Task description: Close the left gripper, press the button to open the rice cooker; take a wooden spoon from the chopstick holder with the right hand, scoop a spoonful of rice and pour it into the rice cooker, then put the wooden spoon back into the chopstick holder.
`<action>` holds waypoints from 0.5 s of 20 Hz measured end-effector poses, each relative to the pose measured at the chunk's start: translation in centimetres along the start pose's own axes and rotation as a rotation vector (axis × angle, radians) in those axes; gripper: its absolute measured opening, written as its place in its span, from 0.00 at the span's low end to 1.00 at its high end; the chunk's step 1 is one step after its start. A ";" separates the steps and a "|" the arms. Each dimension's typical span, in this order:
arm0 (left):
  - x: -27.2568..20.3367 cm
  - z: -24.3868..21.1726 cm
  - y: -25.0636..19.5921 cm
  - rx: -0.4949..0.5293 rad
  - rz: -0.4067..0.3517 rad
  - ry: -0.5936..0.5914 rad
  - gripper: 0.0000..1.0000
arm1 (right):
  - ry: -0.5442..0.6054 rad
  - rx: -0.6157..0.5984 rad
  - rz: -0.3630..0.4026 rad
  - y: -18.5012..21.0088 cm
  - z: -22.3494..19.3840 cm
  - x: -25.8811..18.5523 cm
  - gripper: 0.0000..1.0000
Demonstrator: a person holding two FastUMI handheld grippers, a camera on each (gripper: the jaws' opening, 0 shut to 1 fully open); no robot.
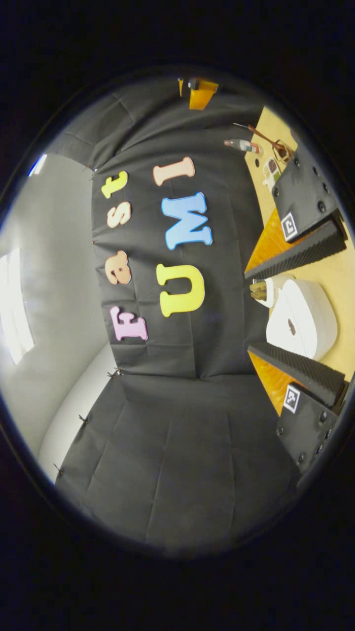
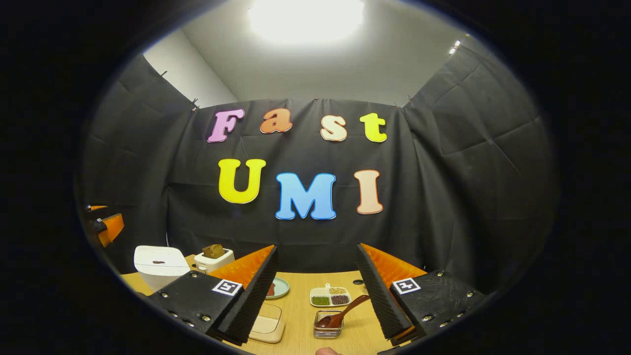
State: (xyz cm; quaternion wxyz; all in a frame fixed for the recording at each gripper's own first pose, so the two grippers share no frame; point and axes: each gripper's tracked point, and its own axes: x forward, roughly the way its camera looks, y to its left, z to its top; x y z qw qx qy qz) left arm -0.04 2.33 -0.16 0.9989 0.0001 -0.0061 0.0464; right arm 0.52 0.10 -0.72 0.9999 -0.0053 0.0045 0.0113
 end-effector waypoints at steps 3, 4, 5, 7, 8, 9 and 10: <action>0.4 -0.1 0.1 0.003 0.000 0.000 0.66 | 0.006 0.006 -0.005 -0.1 -0.2 0.2 0.95; 0.4 0.2 0.3 0.005 0.007 -0.003 0.56 | 0.008 0.003 -0.005 -0.1 -0.3 0.3 0.95; 0.5 0.2 0.4 0.006 0.006 -0.002 0.46 | 0.008 0.000 -0.006 -0.1 -0.3 0.3 0.95; 0.7 -0.1 0.1 0.000 -0.014 0.005 0.32 | 0.005 -0.004 -0.005 0.1 -0.2 0.2 0.95; 0.7 -0.1 0.1 -0.002 -0.022 0.006 0.33 | 0.004 -0.007 -0.003 0.3 -0.2 0.3 0.95; 0.8 0.1 -0.1 -0.001 -0.033 0.005 0.33 | 0.003 -0.011 -0.004 0.3 -0.1 0.3 0.95; 0.9 0.3 0.7 0.006 -0.014 -0.006 0.25 | 0.002 -0.014 -0.004 0.4 -0.1 0.2 0.95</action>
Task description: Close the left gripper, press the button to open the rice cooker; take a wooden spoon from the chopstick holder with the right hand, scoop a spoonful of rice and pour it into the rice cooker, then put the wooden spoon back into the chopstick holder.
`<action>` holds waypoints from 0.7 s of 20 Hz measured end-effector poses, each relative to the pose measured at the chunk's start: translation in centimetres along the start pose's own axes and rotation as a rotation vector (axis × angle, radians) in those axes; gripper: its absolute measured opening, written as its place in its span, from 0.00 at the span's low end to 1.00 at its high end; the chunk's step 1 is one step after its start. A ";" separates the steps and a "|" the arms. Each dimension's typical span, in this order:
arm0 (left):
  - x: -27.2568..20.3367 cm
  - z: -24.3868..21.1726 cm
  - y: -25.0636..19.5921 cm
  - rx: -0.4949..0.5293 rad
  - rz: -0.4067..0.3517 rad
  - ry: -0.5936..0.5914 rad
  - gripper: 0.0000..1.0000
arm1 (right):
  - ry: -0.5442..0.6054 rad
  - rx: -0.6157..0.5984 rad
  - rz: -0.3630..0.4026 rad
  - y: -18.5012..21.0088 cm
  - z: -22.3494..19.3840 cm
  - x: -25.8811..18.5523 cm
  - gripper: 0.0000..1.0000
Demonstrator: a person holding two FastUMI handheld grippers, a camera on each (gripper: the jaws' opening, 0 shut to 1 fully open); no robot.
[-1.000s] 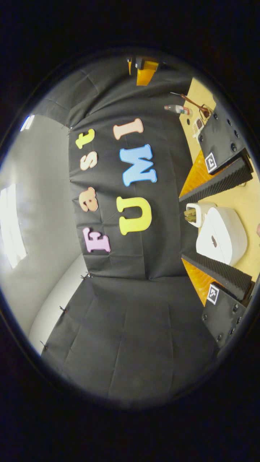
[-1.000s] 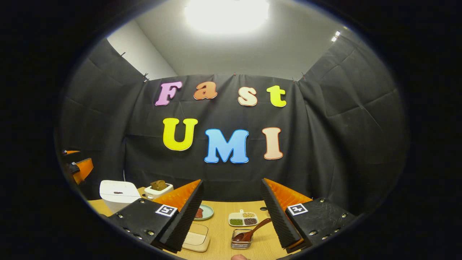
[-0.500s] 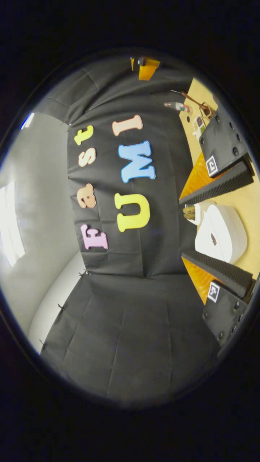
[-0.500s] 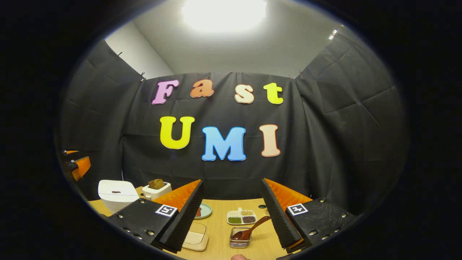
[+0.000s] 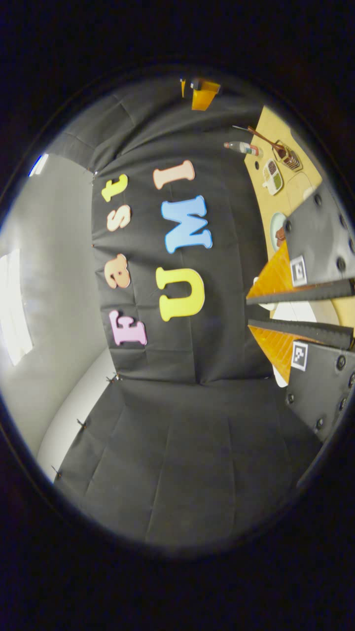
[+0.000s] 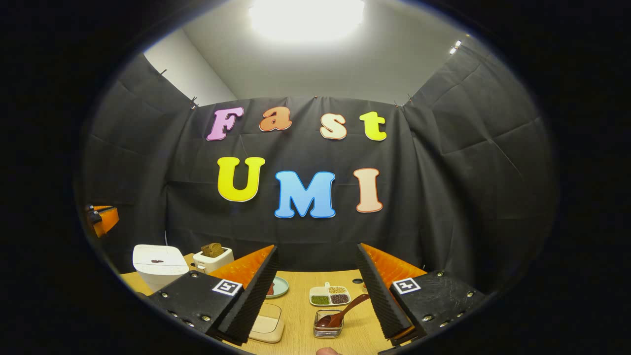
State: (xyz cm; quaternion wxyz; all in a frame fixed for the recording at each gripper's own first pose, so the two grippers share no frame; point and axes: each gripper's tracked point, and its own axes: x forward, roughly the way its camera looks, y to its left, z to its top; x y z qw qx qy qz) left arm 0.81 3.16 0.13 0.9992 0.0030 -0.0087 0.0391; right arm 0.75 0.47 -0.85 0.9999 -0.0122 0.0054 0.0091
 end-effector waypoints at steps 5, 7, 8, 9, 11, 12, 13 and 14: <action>0.4 0.0 0.6 -0.005 -0.005 -0.021 0.09 | 0.008 -0.016 -0.004 0.4 -0.3 -0.3 0.95; 1.0 -0.5 0.8 -0.023 -0.018 -0.013 0.08 | 0.009 -0.019 -0.007 0.6 -0.2 -0.4 0.95; 1.4 -0.9 1.0 -0.033 -0.023 -0.004 0.08 | 0.009 -0.024 -0.011 0.7 -0.2 -0.5 0.95; 1.8 -1.2 1.3 -0.039 -0.029 0.006 0.08 | 0.009 -0.030 -0.016 0.8 -0.1 -0.6 0.95; 2.9 -2.1 1.8 -0.049 -0.039 0.032 0.08 | 0.008 -0.040 -0.025 0.9 0.1 -0.8 0.95; 3.2 -2.6 2.0 -0.056 -0.048 0.046 0.08 | 0.008 -0.045 -0.030 1.0 0.0 -1.0 0.95; 3.9 -3.0 2.3 -0.064 -0.053 0.059 0.08 | 0.010 -0.049 -0.036 1.1 -0.1 -1.2 0.95; 4.5 -3.6 2.7 -0.073 -0.058 0.073 0.08 | 0.011 -0.052 -0.042 1.2 -0.1 -1.3 0.95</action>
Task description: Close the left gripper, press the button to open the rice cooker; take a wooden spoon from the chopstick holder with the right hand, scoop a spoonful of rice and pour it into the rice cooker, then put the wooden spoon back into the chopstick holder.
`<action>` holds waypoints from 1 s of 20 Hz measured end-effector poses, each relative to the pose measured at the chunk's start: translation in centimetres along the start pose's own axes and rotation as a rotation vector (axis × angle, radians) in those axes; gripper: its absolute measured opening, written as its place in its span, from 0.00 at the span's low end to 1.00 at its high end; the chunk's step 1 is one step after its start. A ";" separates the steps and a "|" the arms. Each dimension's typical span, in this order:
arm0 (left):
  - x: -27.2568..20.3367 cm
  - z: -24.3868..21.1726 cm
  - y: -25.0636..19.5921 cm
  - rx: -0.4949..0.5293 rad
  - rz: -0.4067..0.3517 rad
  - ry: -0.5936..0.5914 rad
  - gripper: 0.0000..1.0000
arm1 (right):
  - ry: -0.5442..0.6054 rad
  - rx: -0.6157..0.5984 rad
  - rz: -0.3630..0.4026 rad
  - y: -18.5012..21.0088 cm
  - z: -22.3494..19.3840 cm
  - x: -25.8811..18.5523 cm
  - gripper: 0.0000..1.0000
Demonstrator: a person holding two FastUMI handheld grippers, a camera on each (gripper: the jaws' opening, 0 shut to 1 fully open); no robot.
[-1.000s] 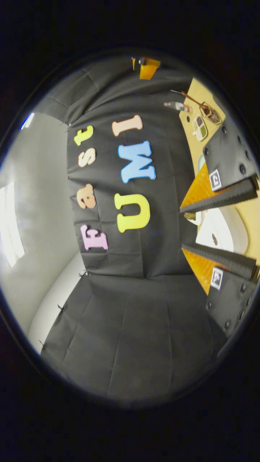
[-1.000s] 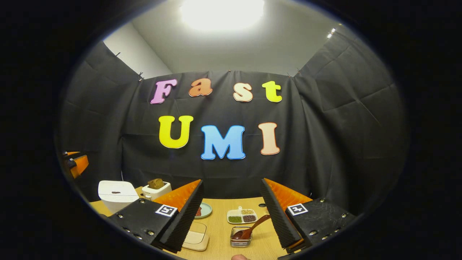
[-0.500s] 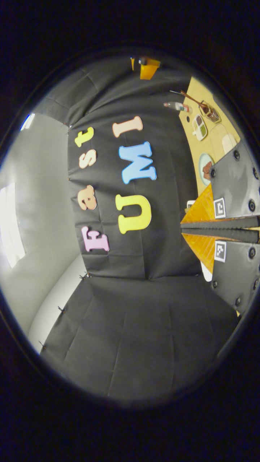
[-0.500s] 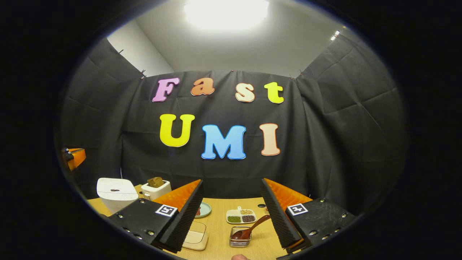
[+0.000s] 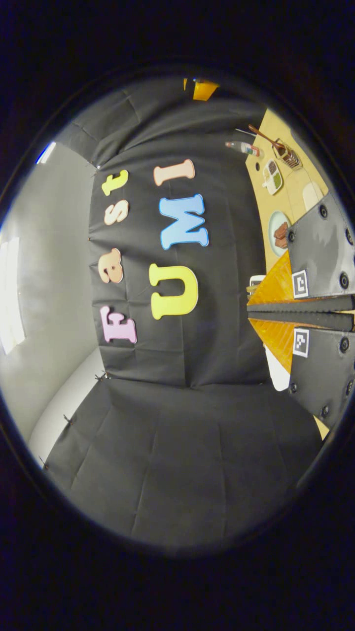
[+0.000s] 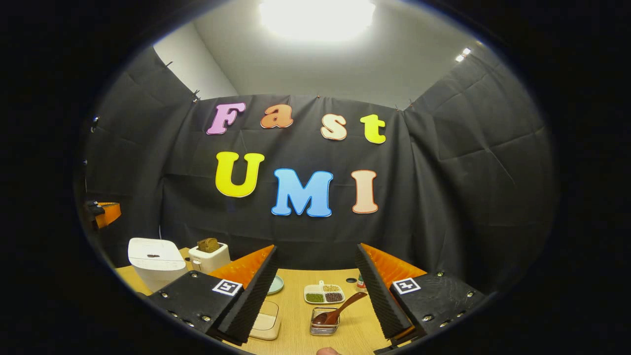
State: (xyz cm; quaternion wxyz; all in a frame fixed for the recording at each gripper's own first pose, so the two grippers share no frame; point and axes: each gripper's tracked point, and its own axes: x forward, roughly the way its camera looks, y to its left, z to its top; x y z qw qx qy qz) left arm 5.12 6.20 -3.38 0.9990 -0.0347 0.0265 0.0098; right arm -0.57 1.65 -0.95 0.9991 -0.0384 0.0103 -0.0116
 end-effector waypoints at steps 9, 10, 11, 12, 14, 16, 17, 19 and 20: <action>6.1 -4.9 3.3 -0.083 -0.040 0.117 0.08 | 0.028 -0.012 -0.080 0.4 -0.9 -1.6 0.95; 6.8 -5.8 3.3 -0.087 -0.050 0.139 0.11 | 0.033 -0.012 -0.089 0.4 -1.1 -1.8 0.95; 7.5 -6.6 3.5 -0.090 -0.057 0.159 0.08 | 0.038 -0.013 -0.101 0.4 -1.3 -2.0 0.95; 8.2 -7.5 3.7 -0.090 -0.063 0.176 0.08 | 0.042 -0.014 -0.114 0.4 -1.4 -2.1 0.95; 9.4 -9.0 3.9 -0.090 -0.077 0.206 0.08 | 0.051 -0.014 -0.137 0.4 -1.8 -2.5 0.95; 10.6 -10.4 3.8 -0.095 -0.093 0.233 0.08 | 0.057 -0.016 -0.161 0.4 -2.0 -2.9 0.95; 11.0 -11.4 3.6 -0.098 -0.102 0.252 0.08 | 0.061 -0.019 -0.170 0.3 -2.1 -3.1 0.95; 12.0 -13.3 3.4 -0.103 -0.119 0.295 0.08 | 0.065 -0.025 -0.190 0.1 -2.1 -3.4 0.95; 12.2 -14.6 3.4 -0.108 -0.122 0.315 0.08 | 0.067 -0.027 -0.199 0.1 -2.3 -3.5 0.95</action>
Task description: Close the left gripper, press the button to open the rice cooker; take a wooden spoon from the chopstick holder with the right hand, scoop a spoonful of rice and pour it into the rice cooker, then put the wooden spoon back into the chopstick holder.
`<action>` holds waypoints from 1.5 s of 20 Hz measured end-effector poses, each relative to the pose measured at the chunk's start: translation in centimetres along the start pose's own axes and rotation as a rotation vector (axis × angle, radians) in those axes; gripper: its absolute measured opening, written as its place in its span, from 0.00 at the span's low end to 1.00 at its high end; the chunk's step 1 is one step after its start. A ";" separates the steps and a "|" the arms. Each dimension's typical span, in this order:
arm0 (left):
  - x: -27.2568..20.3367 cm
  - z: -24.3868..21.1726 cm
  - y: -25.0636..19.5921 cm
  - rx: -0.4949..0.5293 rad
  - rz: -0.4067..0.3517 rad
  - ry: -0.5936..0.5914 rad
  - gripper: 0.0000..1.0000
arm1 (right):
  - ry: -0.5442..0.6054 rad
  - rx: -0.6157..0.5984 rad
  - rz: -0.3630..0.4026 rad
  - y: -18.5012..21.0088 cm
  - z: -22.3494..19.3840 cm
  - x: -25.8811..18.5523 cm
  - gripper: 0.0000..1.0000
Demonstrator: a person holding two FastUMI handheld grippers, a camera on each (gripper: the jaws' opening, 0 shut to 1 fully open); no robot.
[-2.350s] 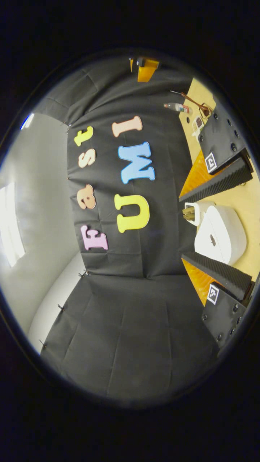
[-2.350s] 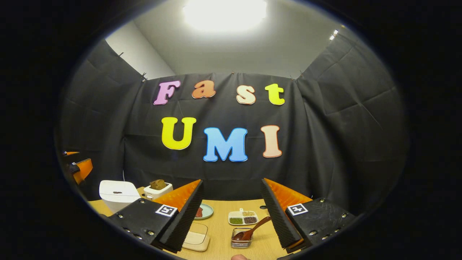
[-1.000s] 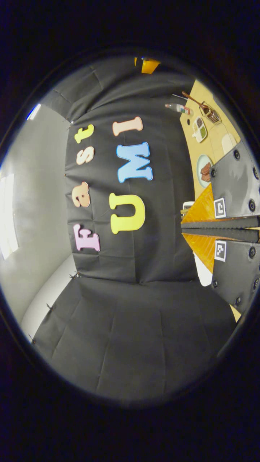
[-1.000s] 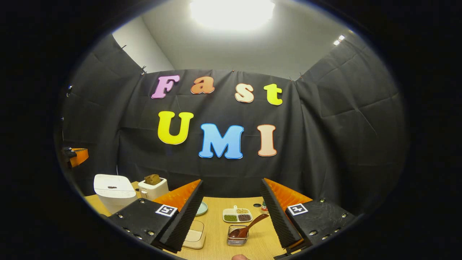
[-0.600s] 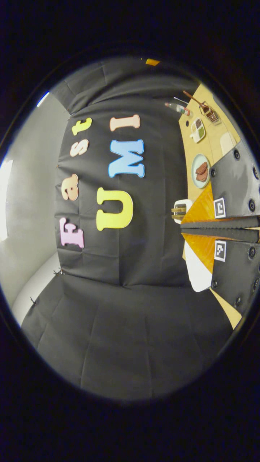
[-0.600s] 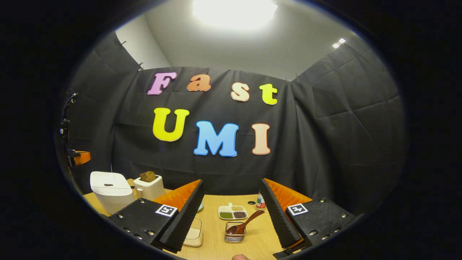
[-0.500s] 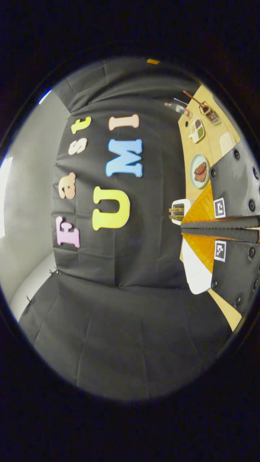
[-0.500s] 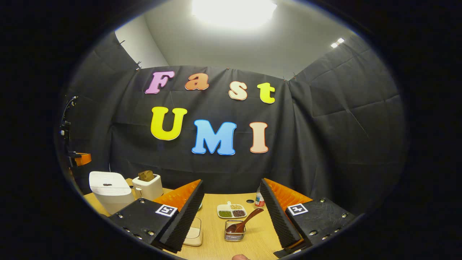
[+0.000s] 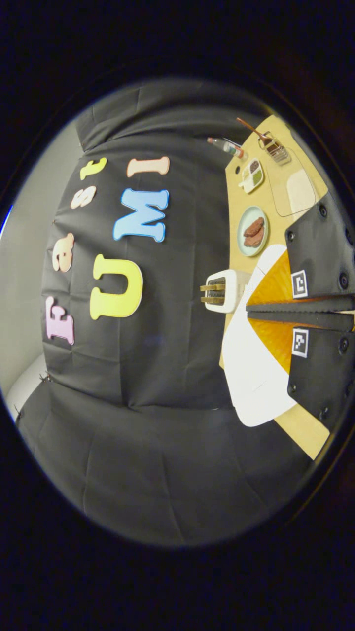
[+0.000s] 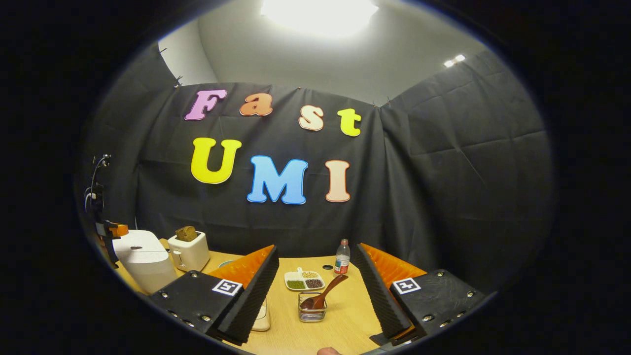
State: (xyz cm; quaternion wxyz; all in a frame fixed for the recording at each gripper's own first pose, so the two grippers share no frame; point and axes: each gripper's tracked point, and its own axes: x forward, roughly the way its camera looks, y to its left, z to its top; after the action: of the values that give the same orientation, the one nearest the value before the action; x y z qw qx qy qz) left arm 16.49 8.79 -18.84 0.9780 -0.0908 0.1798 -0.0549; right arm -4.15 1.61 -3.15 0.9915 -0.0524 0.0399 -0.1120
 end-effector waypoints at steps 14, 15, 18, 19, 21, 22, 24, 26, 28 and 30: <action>3.1 -5.4 0.3 -0.008 0.010 0.100 0.07 | 0.020 -0.022 -0.022 0.4 -0.5 0.1 0.95; 3.2 -5.5 0.3 -0.009 0.010 0.104 0.09 | 0.019 -0.023 -0.016 0.5 -0.5 0.1 0.95; 2.8 -4.5 0.3 0.007 0.038 0.086 0.09 | 0.005 -0.034 0.011 0.5 0.0 0.2 0.95; 2.5 -3.6 0.3 0.019 0.053 0.066 0.09 | -0.004 -0.041 0.014 0.1 0.3 0.5 0.95; 1.5 -1.1 0.5 0.039 0.084 0.007 0.08 | -0.012 -0.039 0.032 -0.3 0.6 0.9 0.95; 1.0 0.1 0.7 0.040 0.096 -0.019 0.09 | -0.018 -0.032 0.040 -0.6 0.8 1.2 0.95; 0.5 1.9 1.0 0.031 0.117 -0.043 0.08 | -0.024 -0.014 0.055 -1.0 0.9 1.7 0.95; -0.5 4.1 1.3 0.032 0.141 -0.078 0.09 | -0.028 -0.004 0.068 -1.5 0.9 2.3 0.95; -2.3 5.6 1.1 0.032 0.155 -0.119 0.08 | -0.032 0.001 0.083 -1.8 1.0 2.6 0.95; -4.3 7.5 0.6 0.027 0.161 -0.165 0.08 | -0.035 0.007 0.095 -2.1 1.0 3.2 0.95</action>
State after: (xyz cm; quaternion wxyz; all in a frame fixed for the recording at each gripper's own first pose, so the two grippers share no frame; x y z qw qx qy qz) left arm 15.23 11.18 -10.59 0.9919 -0.0670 0.1045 0.0288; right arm -1.41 -1.09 -2.14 0.9964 -0.0487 0.0245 -0.0642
